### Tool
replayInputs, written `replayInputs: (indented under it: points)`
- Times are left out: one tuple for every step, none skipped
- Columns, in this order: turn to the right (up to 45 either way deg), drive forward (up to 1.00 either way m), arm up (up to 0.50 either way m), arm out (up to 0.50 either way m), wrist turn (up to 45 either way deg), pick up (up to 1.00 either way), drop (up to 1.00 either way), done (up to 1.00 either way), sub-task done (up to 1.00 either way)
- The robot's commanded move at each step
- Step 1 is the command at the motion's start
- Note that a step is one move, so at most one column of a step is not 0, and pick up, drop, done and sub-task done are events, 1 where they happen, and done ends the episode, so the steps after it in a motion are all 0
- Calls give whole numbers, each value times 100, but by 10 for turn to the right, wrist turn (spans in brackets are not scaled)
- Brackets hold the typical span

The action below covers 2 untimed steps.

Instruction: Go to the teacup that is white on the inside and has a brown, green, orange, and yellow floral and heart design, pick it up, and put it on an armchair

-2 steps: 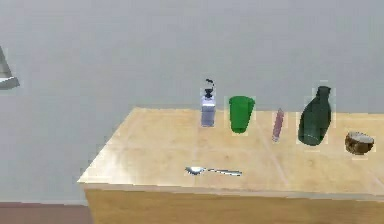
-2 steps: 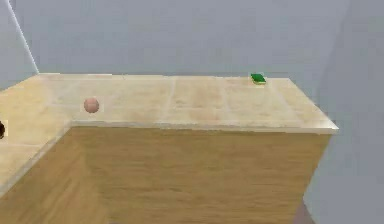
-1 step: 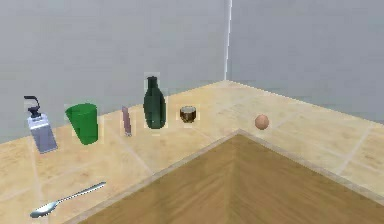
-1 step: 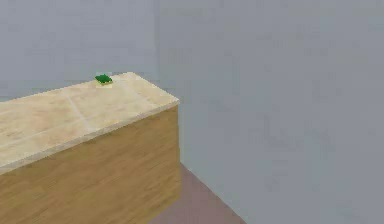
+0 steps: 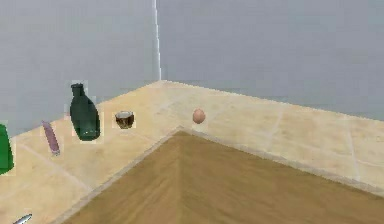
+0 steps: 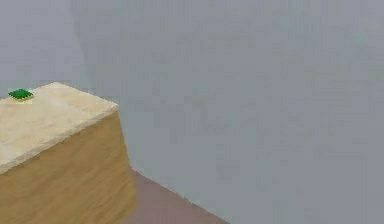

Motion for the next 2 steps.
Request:
replayInputs:
  points:
    - [0,55,0,0,0,0,0,0,0]
    - [-450,0,0,0,0,0,0,0,0]
